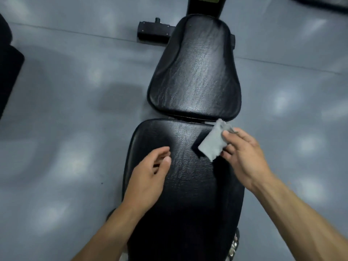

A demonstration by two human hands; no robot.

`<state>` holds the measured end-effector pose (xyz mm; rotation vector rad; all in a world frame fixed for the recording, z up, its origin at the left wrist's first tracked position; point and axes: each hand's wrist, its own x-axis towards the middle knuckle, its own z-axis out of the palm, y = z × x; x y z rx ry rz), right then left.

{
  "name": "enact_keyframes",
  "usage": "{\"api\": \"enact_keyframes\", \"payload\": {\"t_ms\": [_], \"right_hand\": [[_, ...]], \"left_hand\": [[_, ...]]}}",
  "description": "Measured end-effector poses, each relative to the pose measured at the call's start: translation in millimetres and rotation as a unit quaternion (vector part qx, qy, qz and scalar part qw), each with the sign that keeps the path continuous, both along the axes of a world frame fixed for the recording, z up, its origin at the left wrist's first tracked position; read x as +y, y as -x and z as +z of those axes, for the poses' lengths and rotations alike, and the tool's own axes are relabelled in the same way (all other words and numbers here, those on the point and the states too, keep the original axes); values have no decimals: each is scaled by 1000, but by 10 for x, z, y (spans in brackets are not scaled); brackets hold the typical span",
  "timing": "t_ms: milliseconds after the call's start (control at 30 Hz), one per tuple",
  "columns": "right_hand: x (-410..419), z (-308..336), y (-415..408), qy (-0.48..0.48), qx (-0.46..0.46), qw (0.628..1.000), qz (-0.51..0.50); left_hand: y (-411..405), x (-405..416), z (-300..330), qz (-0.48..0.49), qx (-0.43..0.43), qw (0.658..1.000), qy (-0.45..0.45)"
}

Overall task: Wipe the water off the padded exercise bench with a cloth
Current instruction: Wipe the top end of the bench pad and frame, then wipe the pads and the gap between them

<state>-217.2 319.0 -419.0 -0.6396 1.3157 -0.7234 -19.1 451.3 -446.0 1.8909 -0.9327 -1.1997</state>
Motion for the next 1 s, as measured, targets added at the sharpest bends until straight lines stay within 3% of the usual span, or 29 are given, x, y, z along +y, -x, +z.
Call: {"api": "enact_keyframes", "payload": {"t_ms": [167,433,500,600,733,867,1000], "right_hand": [[238,87,22,-53,-90,994,32],[146,-4,252,-143,-223,963,-46],[74,-37,301,-119,-190,971,-78],[-92,-78,431,-82,-124,979,-137],[-382,-127,616,-53,-102,976,-184],[-695,-195,757,-41,-117,971,-204],[-1029,-356,855,-40,-98,972,-210]], "left_hand": [[287,-507,149,-29,105,994,0],[464,-991,295,-170,44,984,22],[457,-1127,280,-189,-14,981,24],[354,-1587,260,-171,-184,964,83],[245,-2589,155,-205,-374,892,152],[253,-3483,-24,-213,-471,849,110],[315,-3592,-328,-202,-543,812,74]]}}
